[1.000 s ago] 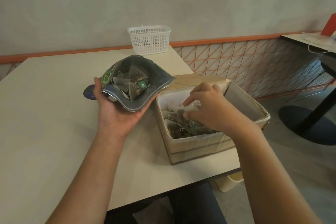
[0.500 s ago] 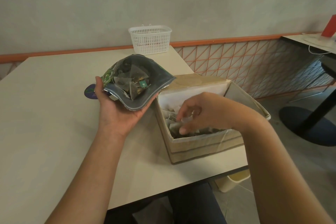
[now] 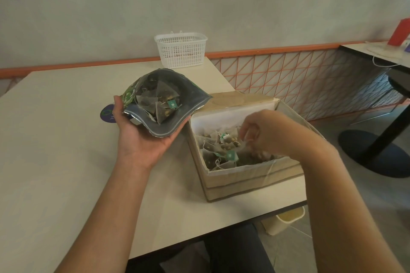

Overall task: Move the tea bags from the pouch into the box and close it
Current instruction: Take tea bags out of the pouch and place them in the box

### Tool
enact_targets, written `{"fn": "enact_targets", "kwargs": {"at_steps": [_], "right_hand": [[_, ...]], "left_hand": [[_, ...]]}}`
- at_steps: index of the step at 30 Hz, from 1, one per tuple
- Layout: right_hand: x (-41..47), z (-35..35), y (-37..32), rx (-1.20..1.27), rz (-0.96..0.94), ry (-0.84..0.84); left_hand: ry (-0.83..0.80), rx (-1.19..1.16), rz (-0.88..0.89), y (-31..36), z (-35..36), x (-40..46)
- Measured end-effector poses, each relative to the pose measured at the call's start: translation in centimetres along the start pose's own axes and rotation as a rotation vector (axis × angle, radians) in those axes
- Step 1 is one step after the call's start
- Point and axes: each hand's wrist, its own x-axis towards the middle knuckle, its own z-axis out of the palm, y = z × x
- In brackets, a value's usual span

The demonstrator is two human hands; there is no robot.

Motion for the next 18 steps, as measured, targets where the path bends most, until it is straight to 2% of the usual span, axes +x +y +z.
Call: {"fn": "enact_targets", "kwargs": {"at_steps": [2, 4, 8, 12, 13, 15, 18], "right_hand": [[0.2, -0.2, -0.4, 0.101, -0.086, 0.126], [0.5, 0.1, -0.6, 0.15, -0.147, 0.167], [1.6, 2.0, -0.4, 0.061, -0.178, 0.036], [2.1, 3.5, -0.8, -0.065, -0.231, -0.274], [2.1, 3.4, -0.9, -0.064, -0.218, -0.3], [1.9, 2.7, -1.2, -0.013, -0.188, -0.214], [1.6, 1.6, -2.1, 0.041, -0.189, 0.058]], "left_hand": [[-0.001, -0.002, 0.004, 0.0, 0.1, -0.1], [0.004, 0.0, 0.008, 0.0, 0.2, -0.1], [0.014, 0.0, 0.007, 0.0, 0.2, -0.1], [0.013, -0.022, 0.006, 0.0, 0.4, -0.3], [0.016, -0.03, 0.006, 0.0, 0.4, -0.3], [0.014, -0.032, 0.007, 0.1, 0.4, -0.3], [0.021, -0.023, 0.017, 0.2, 0.2, -0.2]]}}
